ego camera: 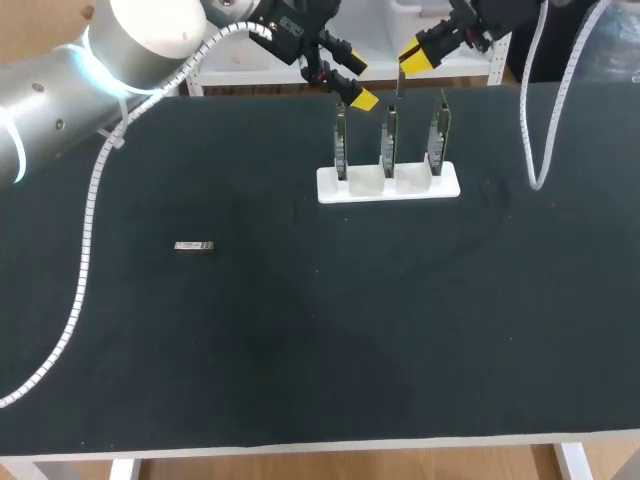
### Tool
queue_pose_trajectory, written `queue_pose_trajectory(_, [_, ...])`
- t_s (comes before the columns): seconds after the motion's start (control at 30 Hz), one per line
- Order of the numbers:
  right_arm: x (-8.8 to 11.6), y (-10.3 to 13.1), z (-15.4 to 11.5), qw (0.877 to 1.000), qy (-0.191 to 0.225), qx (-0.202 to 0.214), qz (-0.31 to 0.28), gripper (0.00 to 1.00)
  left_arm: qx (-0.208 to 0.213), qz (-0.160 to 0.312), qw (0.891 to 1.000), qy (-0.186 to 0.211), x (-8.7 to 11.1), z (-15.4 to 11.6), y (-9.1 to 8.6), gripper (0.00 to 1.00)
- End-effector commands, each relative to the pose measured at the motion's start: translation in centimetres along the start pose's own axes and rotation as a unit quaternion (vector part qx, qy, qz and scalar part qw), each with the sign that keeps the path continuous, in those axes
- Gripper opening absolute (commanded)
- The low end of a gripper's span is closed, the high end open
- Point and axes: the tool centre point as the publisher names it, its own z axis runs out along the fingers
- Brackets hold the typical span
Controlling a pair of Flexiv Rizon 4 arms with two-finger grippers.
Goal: Pick up the optical module with the left hand, and insert it into the network port with the right hand.
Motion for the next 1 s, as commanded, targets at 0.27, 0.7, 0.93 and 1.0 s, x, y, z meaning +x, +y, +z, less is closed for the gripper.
queue_pose_trajectory(0.27, [-0.1,-0.69,-0.03,0.961,0.005,-0.276,0.001,0.0,0.001,-0.001,1.0,0.003,-0.14,0.05,0.2,1.0])
queue_pose_trajectory(0.7, [-0.11,-0.62,-0.05,0.963,0.004,-0.269,0.006,0.0,0.001,-0.001,1.0,0.003,-0.14,0.05,0.2,1.0])
queue_pose_trajectory(0.93, [-0.11,-0.62,-0.05,0.963,0.004,-0.269,0.006,0.0,0.001,-0.001,1.0,0.003,-0.14,0.05,0.2,1.0])
queue_pose_trajectory(1.0, [-0.11,-0.62,-0.05,0.963,0.004,-0.269,0.006,0.0,0.001,-0.001,1.0,0.003,-0.14,0.05,0.2,1.0])
